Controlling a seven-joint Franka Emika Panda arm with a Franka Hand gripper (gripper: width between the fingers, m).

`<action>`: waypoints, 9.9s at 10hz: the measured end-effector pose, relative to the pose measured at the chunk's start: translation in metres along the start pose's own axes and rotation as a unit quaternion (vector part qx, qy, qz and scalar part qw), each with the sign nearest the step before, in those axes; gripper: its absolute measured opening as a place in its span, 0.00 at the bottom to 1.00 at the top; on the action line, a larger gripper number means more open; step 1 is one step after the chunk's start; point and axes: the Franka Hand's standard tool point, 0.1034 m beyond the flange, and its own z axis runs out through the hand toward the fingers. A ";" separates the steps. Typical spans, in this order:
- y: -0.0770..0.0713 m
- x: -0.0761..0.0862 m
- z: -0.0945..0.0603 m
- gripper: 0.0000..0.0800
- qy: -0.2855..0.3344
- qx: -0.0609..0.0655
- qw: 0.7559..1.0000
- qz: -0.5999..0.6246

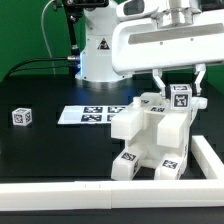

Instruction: Assemble chair

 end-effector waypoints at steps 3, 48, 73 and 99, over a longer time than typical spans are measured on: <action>0.000 0.000 0.000 0.36 0.005 0.001 1.000 -0.002; -0.011 0.007 0.001 0.81 -0.240 -0.032 0.965 0.095; 0.001 0.007 0.006 0.80 -0.237 -0.013 0.971 -0.011; -0.006 0.006 0.007 0.69 -0.219 -0.061 0.921 0.317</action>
Offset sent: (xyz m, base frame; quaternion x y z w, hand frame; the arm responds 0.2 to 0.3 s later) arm -0.0053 -0.0014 -0.0087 -0.0041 0.0082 -0.0020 1.0000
